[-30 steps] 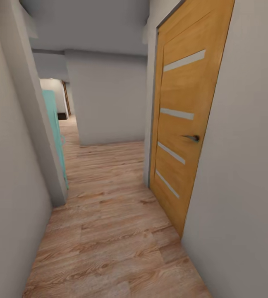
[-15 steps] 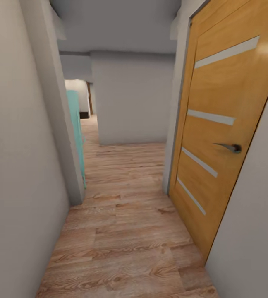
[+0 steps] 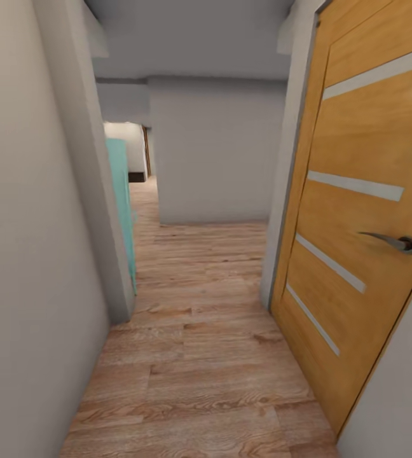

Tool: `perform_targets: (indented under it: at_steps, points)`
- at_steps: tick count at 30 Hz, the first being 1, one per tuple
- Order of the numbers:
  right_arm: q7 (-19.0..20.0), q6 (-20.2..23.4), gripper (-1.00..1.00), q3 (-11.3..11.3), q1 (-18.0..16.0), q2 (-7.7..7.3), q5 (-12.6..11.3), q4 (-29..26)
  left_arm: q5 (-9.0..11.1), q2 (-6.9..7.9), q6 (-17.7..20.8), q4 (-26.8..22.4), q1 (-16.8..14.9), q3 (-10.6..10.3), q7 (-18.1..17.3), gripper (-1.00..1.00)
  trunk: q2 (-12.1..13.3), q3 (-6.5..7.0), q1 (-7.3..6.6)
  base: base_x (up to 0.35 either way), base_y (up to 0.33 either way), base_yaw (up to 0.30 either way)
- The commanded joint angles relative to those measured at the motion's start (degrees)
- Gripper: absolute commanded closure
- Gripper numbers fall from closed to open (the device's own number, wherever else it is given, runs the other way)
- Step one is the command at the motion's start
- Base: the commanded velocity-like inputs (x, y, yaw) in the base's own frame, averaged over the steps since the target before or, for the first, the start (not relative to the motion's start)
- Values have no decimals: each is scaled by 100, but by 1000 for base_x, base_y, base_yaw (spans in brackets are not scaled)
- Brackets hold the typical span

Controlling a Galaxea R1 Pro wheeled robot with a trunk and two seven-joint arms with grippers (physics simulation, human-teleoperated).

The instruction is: Move the two storage containers from the living room to the garage. In the garage, place one container on the floor and stack the other container on top of it (either order is fine).

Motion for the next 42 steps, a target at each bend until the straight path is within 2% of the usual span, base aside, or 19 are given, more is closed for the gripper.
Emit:
perform_targets:
  at_steps: [1,19,30,42]
  points:
    - [2,-33,-100,39,-8,1,-8,18,27,-1,-10,-2,-2,-2,-4,-100,-2,-5,3,325,0,1]
    - [-31,37,-100,29,-12,16,-59,19,19,8,-6,-7,-3,-7,0,-100,-2,-5,3,325,0,0]
    - [-35,-17,-100,18,-11,-6,-80,19,20,9,-13,-7,-3,-7,18,-100,-2,-5,3,325,0,214]
    - [-36,-17,-100,17,-8,-14,-84,19,-6,4,-23,-7,-2,-7,18,-100,-2,-5,3,325,0,26]
